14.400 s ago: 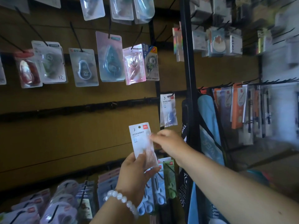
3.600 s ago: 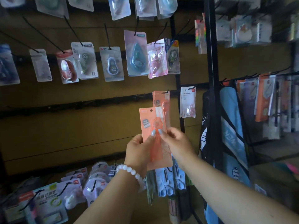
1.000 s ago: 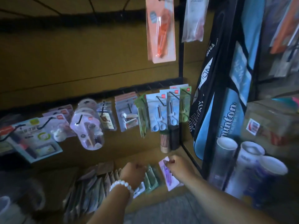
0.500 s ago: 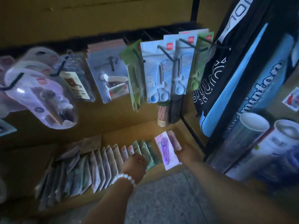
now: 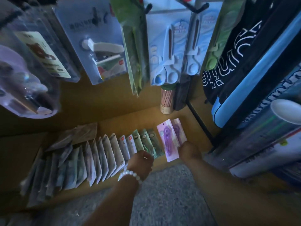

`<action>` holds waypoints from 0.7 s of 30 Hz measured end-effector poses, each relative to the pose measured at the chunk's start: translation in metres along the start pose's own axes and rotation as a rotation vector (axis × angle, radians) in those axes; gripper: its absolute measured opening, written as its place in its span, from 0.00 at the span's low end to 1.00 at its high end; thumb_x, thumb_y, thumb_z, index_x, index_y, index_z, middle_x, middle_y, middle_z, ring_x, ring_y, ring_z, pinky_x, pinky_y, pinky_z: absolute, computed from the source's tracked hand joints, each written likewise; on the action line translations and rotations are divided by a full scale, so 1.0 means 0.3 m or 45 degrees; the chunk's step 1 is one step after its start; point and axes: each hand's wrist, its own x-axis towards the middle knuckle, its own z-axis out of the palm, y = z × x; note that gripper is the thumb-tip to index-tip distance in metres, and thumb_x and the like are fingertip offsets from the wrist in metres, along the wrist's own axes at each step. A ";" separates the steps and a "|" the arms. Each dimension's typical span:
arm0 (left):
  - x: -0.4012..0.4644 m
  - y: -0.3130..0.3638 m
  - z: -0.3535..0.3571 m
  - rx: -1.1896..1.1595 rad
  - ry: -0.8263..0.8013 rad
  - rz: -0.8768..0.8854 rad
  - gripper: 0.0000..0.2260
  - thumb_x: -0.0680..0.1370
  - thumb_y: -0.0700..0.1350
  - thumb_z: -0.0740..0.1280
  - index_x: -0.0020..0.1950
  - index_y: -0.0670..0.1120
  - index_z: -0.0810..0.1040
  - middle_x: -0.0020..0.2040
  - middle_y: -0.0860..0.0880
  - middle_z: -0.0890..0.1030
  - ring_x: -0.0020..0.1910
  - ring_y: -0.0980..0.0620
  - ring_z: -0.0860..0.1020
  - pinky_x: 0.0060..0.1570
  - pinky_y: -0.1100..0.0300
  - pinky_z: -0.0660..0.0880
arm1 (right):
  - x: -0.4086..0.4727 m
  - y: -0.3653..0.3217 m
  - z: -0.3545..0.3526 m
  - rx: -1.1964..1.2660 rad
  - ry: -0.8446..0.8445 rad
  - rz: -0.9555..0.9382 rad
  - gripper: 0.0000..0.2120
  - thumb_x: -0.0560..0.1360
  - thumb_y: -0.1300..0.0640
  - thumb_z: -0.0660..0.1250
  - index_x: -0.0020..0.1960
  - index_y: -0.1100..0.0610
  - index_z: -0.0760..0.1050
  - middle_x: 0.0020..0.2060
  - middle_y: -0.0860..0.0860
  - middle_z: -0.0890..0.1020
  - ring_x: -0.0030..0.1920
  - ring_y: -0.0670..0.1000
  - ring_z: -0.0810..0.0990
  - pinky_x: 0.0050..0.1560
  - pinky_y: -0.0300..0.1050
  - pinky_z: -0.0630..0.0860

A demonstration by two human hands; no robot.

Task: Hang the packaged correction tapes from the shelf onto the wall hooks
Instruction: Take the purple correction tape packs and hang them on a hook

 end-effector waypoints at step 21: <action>0.064 0.035 0.030 -0.555 0.223 0.150 0.09 0.76 0.37 0.71 0.56 0.40 0.79 0.41 0.44 0.81 0.35 0.48 0.78 0.37 0.57 0.75 | -0.148 -0.036 0.076 0.848 0.119 -0.383 0.12 0.77 0.49 0.62 0.36 0.52 0.70 0.32 0.54 0.77 0.36 0.55 0.76 0.38 0.51 0.72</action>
